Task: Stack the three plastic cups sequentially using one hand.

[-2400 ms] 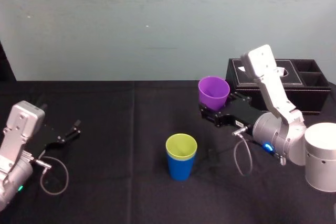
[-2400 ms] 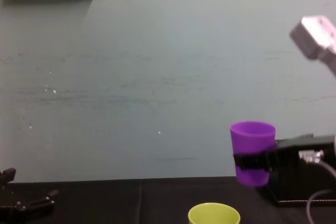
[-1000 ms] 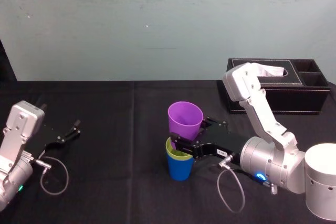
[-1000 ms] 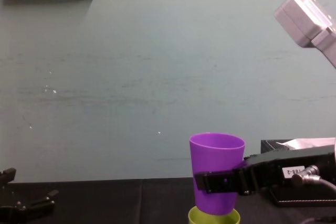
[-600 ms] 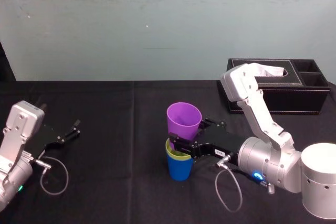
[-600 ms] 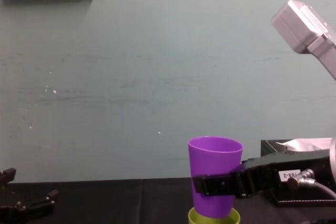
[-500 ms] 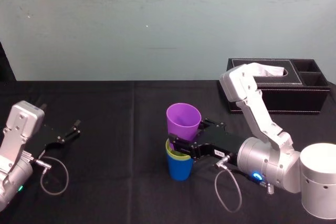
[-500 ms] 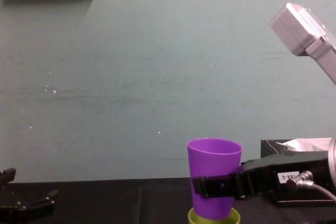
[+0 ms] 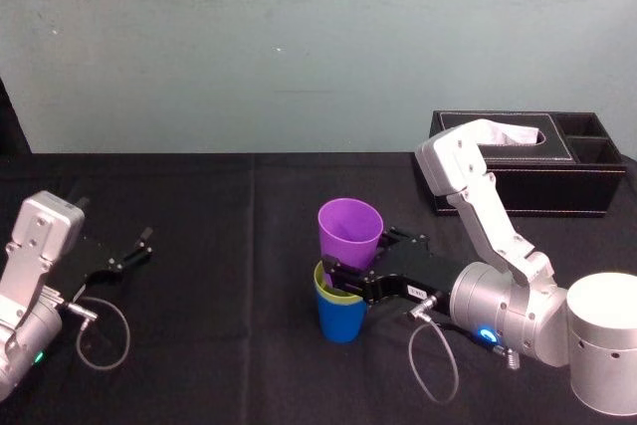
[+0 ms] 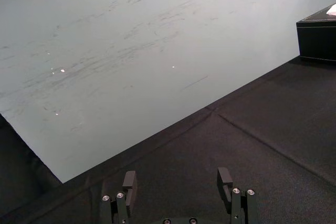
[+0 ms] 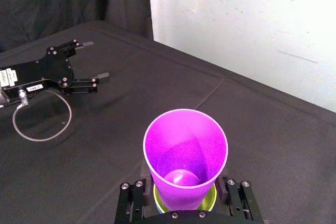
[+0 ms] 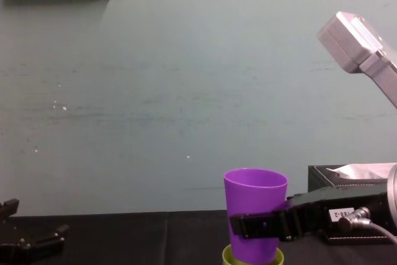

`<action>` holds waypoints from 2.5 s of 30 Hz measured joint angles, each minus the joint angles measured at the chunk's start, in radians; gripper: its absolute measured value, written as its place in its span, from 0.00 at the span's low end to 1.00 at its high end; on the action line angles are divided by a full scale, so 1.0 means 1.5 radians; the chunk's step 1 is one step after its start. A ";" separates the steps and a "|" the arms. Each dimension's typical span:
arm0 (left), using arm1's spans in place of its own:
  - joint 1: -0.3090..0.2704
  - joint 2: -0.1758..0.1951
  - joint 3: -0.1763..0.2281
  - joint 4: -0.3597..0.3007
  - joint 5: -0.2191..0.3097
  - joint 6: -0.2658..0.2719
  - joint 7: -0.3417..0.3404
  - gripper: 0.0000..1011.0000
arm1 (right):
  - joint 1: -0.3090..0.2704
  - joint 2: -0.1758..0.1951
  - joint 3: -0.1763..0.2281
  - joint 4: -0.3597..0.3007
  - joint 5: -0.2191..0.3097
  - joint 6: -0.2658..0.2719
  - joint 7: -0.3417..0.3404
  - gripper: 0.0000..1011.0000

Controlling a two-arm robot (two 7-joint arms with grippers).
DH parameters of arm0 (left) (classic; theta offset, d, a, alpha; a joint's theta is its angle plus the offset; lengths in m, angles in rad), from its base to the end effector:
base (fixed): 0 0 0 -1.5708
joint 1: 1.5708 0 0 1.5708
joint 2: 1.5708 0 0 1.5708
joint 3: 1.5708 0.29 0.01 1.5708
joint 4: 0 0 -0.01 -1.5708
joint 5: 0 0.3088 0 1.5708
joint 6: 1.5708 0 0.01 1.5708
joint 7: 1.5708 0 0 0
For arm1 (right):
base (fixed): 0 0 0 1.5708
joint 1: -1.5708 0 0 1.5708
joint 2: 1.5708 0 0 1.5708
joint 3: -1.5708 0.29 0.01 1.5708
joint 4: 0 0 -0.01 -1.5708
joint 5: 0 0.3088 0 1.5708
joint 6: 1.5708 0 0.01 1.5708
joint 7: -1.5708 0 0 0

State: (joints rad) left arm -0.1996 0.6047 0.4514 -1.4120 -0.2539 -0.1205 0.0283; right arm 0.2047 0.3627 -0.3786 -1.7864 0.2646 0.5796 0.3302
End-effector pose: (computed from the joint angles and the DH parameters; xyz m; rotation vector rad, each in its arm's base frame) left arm 0.3581 0.0827 -0.3022 0.3045 -0.2851 1.2480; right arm 0.3472 0.0288 -0.1981 -0.3475 0.1083 -0.8554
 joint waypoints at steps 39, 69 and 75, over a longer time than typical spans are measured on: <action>0.000 0.000 0.000 0.000 0.000 0.000 0.000 0.99 | 0.016 -0.006 -0.027 0.050 -0.001 -0.008 -0.001 0.70; 0.000 0.000 0.000 0.000 0.000 0.000 0.000 0.99 | 0.015 -0.006 -0.023 0.045 0.000 -0.007 0.000 0.70; 0.000 0.000 0.000 0.000 0.000 0.000 0.000 0.99 | 0.015 -0.006 -0.022 0.045 0.000 -0.007 0.000 0.81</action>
State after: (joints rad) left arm -0.1995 0.6047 0.4514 -1.4120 -0.2539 -0.1205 0.0283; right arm 0.2273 0.3544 -0.4119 -1.7194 0.2644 0.5690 0.3299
